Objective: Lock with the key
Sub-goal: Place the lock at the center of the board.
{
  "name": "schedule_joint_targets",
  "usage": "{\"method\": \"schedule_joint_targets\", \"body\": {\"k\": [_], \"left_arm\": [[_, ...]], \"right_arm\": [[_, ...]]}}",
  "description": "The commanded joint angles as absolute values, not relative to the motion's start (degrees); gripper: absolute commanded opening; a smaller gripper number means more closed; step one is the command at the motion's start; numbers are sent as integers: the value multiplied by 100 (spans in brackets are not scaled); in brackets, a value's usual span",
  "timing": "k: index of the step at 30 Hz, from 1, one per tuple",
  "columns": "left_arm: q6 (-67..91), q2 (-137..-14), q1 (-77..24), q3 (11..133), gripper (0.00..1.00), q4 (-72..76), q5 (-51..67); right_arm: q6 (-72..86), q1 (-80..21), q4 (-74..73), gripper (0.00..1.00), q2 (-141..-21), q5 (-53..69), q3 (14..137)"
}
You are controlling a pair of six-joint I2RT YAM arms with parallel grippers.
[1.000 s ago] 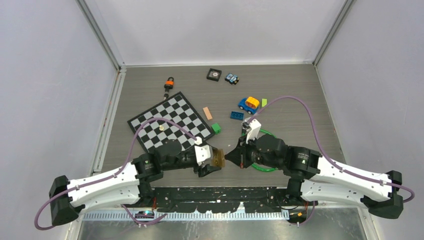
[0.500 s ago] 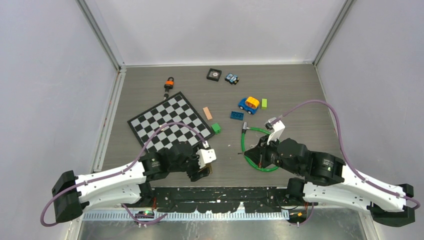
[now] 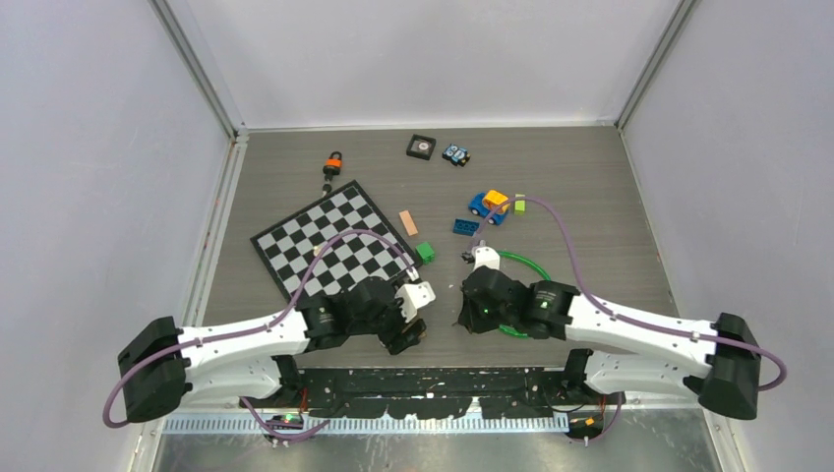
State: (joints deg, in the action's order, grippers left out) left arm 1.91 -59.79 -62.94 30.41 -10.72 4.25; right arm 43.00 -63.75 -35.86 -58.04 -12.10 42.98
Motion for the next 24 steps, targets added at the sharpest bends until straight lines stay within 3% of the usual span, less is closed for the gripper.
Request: {"method": "schedule_joint_targets", "body": {"k": [1,4,8,13,16,17,19,20,22,24], "left_arm": [[605,-6066,-6301,3150,0,246,352],[682,-6131,-6297,3069,0,469,422],[694,-6197,-6297,3059,0,534,465],[683,-6315,-6302,3071,1,588,510],[721,-6456,-6302,3124,8,581,489],[756,-6502,-6297,3155,16,580,458],[879,-6569,-6299,3203,62,572,321],[938,-6590,-6300,3216,75,567,247],[976,-6581,-6297,3247,97,548,114],[1017,-6537,-6301,3264,100,509,53]], "right_arm": [[4665,-6043,-2497,12,-6077,-453,4080],[4750,-5814,-1946,27,-6216,199,3912],[4717,-5639,-2360,48,-6347,69,4032],[4668,-5616,-2966,53,-6036,-641,4137],[4684,-5620,-3270,53,-5661,-1095,4163],[4684,-5617,-3343,53,-5547,-1203,4151],[4679,-5616,-3426,53,-5339,-1337,4120],[4686,-5616,-3477,53,-5245,-1394,4103],[4721,-5614,-3556,53,-5115,-1482,4065],[4751,-5616,-3636,53,-5042,-1562,4024]]}}
